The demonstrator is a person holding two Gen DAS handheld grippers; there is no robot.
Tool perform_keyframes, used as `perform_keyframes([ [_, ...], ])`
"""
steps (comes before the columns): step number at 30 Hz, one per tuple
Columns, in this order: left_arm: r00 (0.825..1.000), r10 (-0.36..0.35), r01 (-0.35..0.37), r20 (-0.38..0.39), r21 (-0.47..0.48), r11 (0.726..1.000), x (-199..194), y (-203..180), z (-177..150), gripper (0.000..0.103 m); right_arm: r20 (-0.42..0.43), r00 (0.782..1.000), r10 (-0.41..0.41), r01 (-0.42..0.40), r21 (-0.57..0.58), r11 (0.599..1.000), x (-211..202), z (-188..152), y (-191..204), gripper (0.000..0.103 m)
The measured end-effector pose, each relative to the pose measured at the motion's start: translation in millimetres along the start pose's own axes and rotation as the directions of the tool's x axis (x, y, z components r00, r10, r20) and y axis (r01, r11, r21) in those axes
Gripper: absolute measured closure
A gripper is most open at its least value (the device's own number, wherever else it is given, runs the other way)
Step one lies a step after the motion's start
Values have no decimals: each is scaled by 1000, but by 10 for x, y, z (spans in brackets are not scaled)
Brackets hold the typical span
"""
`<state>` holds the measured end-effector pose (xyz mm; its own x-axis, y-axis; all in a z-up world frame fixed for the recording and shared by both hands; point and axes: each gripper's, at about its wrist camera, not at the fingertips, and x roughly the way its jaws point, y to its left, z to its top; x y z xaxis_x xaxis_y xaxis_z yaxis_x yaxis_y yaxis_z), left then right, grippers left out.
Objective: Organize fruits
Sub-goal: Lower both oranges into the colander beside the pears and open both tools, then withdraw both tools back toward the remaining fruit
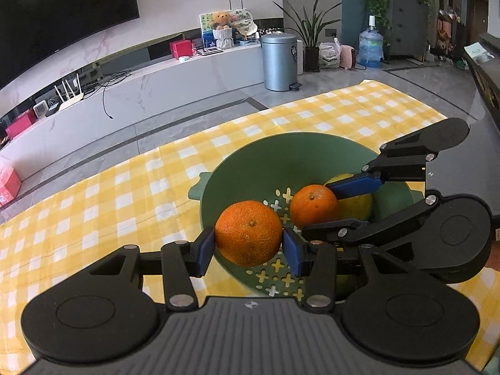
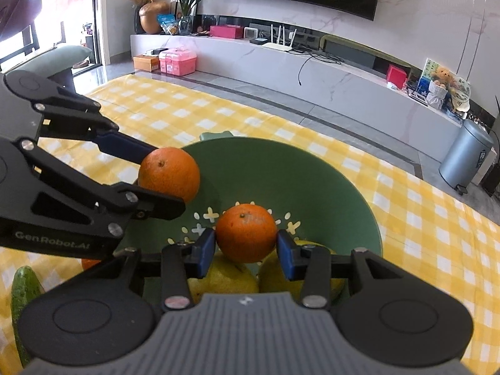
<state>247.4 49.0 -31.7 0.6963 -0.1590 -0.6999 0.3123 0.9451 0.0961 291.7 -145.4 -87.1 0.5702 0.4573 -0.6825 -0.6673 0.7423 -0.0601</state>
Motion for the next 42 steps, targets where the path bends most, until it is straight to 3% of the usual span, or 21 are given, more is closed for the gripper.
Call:
perform_keyframes([
  [9,1000,8,-8,12,4,1000,23,10,3,50,1,1000,-11,11,-2,1000,-19,1,17,62],
  [15,997,70,-71,9,76,995,57,-102,-9,50,-2,1000,-28,28,-28,999,-87,-10,31,61],
  [18,994,110,-110,10,132,985,88,-177,-25,50,8,999,-37,37,-10,999,-141,-24,11,49],
  [23,989,145,-146,19,201,969,124,-282,-57,48,11,999,-47,47,-12,999,-206,-65,35,49],
  [25,988,154,-156,24,201,967,130,-284,-55,43,7,999,-53,53,-15,998,-214,-82,49,48],
  [32,989,139,-146,54,162,976,49,-249,-37,40,-20,999,-44,45,31,999,-203,-139,28,44],
  [38,989,133,-142,70,149,979,-124,-281,1,39,1,998,-56,56,105,993,-335,-167,9,43],
  [42,989,124,-134,82,143,981,-302,-317,31,36,40,993,-109,101,162,982,-517,-230,84,42],
])
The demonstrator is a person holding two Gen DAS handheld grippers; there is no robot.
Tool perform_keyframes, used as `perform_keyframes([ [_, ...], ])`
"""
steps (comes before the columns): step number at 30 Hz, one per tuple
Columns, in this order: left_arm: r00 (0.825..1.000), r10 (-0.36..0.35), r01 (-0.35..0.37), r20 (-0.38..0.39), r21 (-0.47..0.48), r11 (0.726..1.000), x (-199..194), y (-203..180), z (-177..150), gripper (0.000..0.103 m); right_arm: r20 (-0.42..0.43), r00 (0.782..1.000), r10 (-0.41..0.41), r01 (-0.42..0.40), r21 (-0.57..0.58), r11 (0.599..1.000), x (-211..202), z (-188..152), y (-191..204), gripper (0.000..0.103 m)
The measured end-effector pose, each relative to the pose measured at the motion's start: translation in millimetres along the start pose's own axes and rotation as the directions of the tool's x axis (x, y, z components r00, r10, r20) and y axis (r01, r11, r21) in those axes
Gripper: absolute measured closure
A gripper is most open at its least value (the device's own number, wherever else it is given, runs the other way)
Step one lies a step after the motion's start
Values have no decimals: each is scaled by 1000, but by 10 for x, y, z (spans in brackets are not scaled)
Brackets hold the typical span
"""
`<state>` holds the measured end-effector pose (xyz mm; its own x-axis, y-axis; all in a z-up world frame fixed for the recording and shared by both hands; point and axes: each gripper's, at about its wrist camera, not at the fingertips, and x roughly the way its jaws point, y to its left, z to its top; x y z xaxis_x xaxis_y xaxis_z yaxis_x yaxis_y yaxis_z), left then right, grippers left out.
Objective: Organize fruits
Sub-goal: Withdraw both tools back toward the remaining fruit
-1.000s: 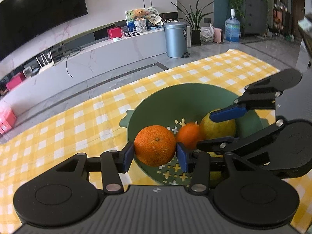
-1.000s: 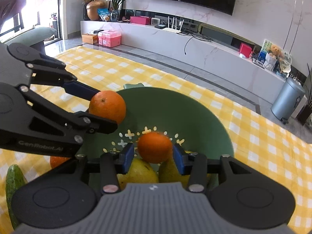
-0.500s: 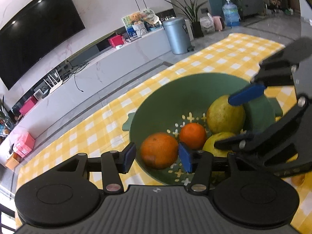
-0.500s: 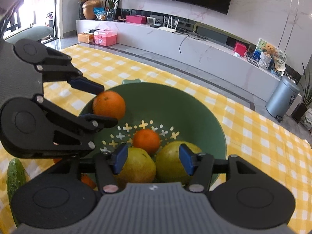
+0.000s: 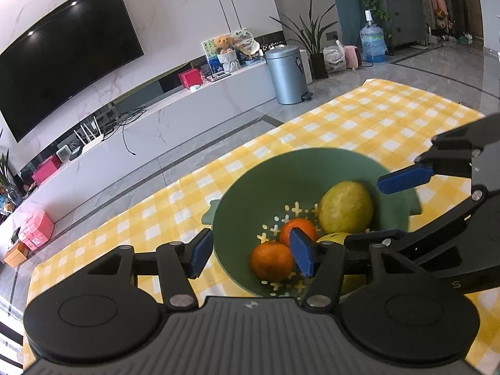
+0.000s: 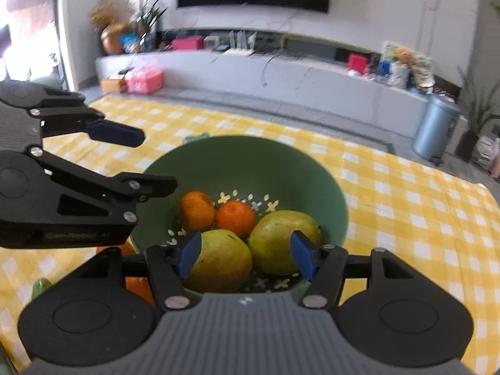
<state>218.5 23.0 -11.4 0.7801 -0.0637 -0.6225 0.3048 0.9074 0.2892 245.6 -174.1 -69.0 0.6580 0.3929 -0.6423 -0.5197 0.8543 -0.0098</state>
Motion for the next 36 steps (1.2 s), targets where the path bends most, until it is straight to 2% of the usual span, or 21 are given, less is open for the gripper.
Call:
perform_keyframes([
  [2,1000,-12,13,5,-13,1000,-92,7,10,36,37,999,-36,35,26,999,-135,-51,31,42],
  [4,999,-34,34,8,-35,999,-164,27,13,36,73,995,-61,57,54,997,-270,-115,57,36],
  [6,998,-61,62,8,-61,996,-224,30,17,36,105,991,-82,73,82,994,-390,-187,81,34],
  [12,983,-182,181,7,-158,971,-394,108,-15,36,141,984,-110,87,165,982,-663,-406,131,32],
  [17,966,-258,247,-25,-224,943,-429,143,-86,36,144,982,-125,97,188,977,-809,-602,190,29],
  [22,945,-326,304,-24,-303,903,-439,162,-306,36,121,985,-123,94,226,970,-844,-772,209,29],
  [27,946,-321,279,-53,-374,884,-392,186,-516,36,74,993,-92,69,270,960,-786,-887,224,30],
  [33,933,-356,309,-58,-380,872,-299,122,-621,37,24,996,-91,82,250,965,-662,-915,266,42],
  [36,931,-352,306,-96,-320,897,-235,-31,-664,42,2,996,-87,84,246,966,-614,-928,277,49],
])
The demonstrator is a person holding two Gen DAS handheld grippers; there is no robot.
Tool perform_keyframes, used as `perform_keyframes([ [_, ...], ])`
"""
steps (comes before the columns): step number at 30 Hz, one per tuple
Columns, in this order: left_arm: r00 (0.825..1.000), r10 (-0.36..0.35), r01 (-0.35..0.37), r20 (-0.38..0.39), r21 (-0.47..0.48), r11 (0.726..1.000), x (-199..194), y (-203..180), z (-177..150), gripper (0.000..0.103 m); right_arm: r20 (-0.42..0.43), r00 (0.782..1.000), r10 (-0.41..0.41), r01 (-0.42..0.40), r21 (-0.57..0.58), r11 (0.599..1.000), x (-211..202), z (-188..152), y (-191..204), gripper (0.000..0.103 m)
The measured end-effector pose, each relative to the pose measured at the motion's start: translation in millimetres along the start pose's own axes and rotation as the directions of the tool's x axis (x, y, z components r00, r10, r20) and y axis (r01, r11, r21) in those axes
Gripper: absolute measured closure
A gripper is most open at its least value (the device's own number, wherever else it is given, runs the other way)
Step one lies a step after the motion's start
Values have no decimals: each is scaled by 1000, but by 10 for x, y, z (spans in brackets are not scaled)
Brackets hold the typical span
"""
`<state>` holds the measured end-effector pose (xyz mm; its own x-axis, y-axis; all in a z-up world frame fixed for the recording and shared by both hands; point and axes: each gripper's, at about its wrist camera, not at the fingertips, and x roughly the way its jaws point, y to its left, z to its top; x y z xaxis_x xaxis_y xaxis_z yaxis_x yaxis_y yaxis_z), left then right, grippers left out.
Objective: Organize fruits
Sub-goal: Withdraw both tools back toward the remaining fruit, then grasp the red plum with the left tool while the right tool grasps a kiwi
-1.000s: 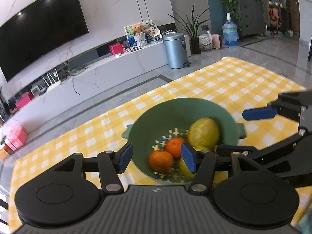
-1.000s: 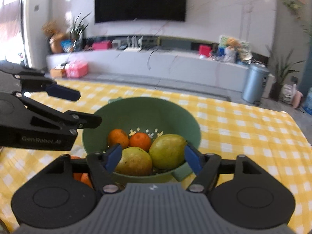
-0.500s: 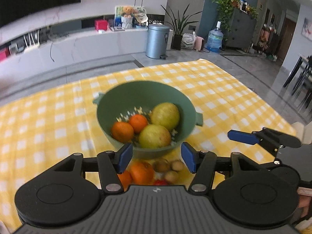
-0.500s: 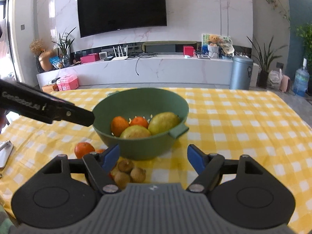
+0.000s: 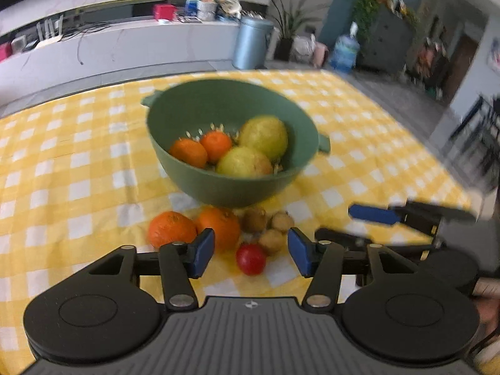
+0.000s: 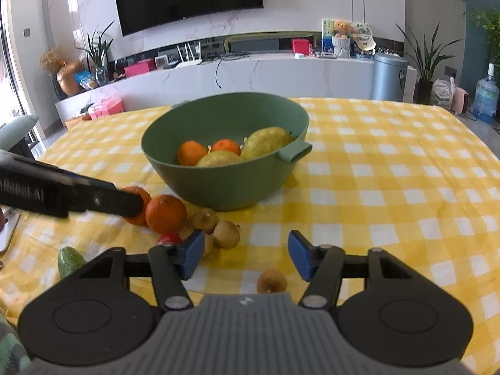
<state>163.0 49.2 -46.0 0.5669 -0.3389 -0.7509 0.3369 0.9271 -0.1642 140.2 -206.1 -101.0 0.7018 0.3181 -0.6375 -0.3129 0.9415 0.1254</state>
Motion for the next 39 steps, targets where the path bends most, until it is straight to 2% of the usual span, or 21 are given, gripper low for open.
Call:
perform_keyframes([
  [4,998,50,-48,-39,55,997,146,-93,-71,45,-28,1000,-12,13,3,1000,52,-8,-13,50],
  [9,998,27,-25,-54,44,999,186,-73,-111,50,-82,996,-35,35,-10,999,125,-48,7,56],
  [12,998,7,-4,-62,40,999,232,-67,-127,53,-115,992,-47,45,-13,999,147,-88,16,63],
  [21,996,51,-45,-78,79,996,381,-139,-164,56,-135,988,-78,77,-14,997,152,-102,-8,64],
  [27,995,56,-49,-81,80,996,441,-136,-173,60,-171,982,-78,82,17,996,202,-122,-63,82],
  [35,994,62,-55,-93,83,995,505,-144,-175,71,-174,982,-78,82,19,996,216,-136,-62,83],
  [39,994,52,-46,-97,65,997,501,-128,-171,73,-174,982,-78,82,19,996,216,-136,-62,83],
])
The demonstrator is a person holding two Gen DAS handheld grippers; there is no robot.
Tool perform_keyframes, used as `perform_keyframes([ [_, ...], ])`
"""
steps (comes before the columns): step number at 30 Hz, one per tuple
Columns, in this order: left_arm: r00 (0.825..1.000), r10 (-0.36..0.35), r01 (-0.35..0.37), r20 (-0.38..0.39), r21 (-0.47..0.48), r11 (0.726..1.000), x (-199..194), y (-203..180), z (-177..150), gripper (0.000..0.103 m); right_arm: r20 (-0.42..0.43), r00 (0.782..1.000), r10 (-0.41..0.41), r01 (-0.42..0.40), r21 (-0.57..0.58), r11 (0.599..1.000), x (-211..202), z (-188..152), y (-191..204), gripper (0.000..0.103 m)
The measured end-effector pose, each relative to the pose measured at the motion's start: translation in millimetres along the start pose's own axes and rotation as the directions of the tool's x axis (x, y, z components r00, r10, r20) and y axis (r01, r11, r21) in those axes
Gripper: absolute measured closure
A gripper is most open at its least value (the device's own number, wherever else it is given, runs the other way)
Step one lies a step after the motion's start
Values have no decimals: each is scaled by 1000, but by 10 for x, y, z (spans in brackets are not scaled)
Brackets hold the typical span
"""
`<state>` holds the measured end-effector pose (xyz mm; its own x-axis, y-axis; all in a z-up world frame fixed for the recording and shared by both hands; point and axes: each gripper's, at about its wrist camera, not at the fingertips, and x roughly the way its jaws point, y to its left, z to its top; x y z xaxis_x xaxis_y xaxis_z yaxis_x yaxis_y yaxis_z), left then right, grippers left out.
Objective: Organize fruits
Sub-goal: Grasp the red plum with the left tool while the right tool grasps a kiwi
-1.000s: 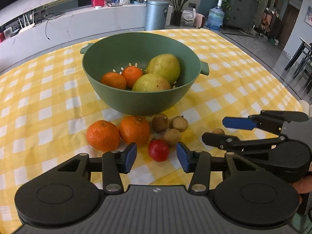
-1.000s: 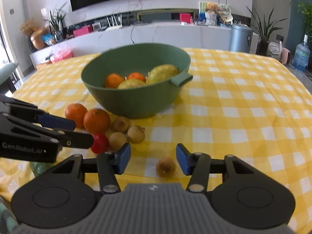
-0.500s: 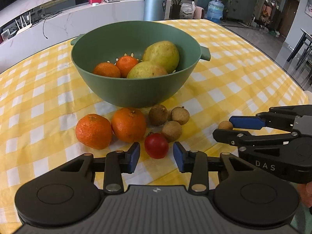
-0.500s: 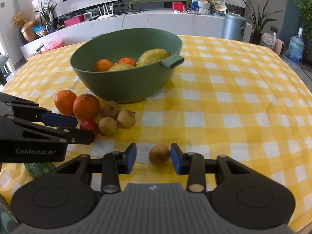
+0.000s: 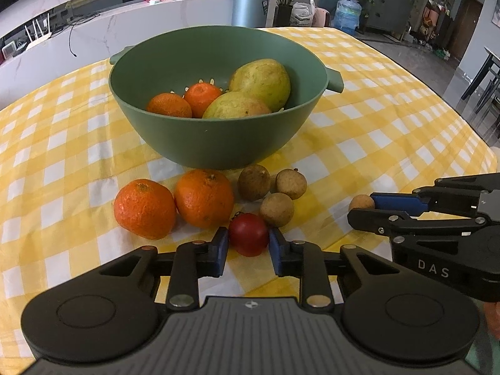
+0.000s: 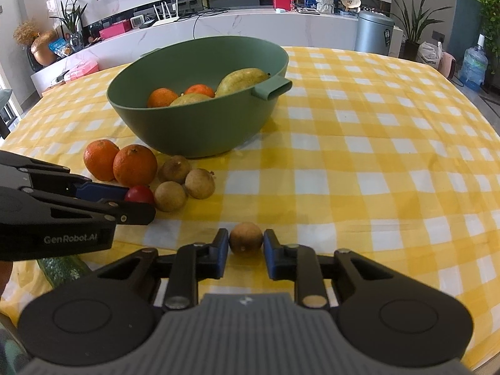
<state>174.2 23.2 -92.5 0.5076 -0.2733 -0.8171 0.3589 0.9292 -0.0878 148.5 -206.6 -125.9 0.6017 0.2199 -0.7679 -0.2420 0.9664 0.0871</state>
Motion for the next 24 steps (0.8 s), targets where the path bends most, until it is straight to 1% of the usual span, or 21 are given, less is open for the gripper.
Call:
perform_keyframes([
  [4,1000,-13,13,5,-5,1000,-43,3,2,73,1,1000,3,-3,5,1000,-3,0,-4,83],
  [12,996,-76,78,37,-43,996,-252,35,38,73,26,999,20,-21,18,1000,-48,11,-30,83],
  [15,993,-94,98,71,-59,993,-365,65,75,73,52,998,39,-40,22,999,-81,29,-39,83],
  [19,986,-99,109,131,-69,992,-533,77,155,73,103,990,95,-99,32,995,-172,67,-59,83],
  [24,980,-78,95,183,-82,992,-647,99,302,73,175,976,132,-138,19,990,-294,159,-59,83],
])
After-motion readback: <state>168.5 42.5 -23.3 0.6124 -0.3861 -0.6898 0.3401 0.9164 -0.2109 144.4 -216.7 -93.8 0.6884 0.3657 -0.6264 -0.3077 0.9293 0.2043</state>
